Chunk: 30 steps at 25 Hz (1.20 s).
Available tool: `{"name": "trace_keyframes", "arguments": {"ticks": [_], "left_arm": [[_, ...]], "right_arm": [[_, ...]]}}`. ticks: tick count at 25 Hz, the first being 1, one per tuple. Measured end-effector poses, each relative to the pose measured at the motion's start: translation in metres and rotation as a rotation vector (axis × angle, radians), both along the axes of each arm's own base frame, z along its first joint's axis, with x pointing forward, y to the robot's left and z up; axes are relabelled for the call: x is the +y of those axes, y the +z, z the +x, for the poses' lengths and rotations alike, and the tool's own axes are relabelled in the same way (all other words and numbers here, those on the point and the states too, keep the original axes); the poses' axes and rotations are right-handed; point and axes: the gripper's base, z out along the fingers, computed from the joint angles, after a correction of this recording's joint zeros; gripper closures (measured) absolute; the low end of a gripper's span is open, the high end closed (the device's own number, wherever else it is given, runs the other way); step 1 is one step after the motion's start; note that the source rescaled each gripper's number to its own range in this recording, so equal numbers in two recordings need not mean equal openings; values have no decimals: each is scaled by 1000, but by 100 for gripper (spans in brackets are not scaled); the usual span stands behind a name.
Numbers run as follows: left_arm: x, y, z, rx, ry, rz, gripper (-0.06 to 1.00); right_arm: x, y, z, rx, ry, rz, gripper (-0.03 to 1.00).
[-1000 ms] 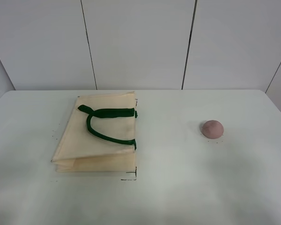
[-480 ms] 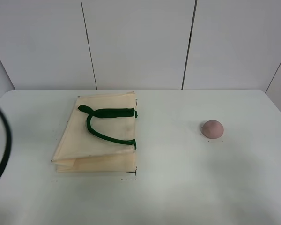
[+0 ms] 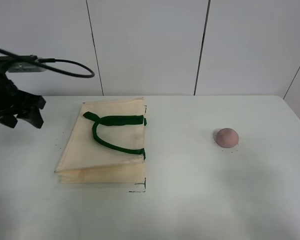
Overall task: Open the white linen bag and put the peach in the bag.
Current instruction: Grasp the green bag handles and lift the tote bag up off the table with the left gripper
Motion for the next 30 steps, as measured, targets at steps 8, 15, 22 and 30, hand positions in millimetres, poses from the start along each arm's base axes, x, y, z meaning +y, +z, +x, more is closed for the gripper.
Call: {"name": "trace_keyframes", "arguments": {"ticks": [8,15,22,30], "left_arm": [[-31,-23,80,30,72,-29,-1],[-100,-52,98,71,28,-47,-1],[-119,-99,110,98,57,-18,-1],[-109,-133,123,92,87,6,-1]], "right_arm": [[0,0,0,0,0,0,-3],[0,0,0,0,0,0,-3],[0,0,0,0,0,0,-3],[0,0,0,0,0,0,-3]]}}
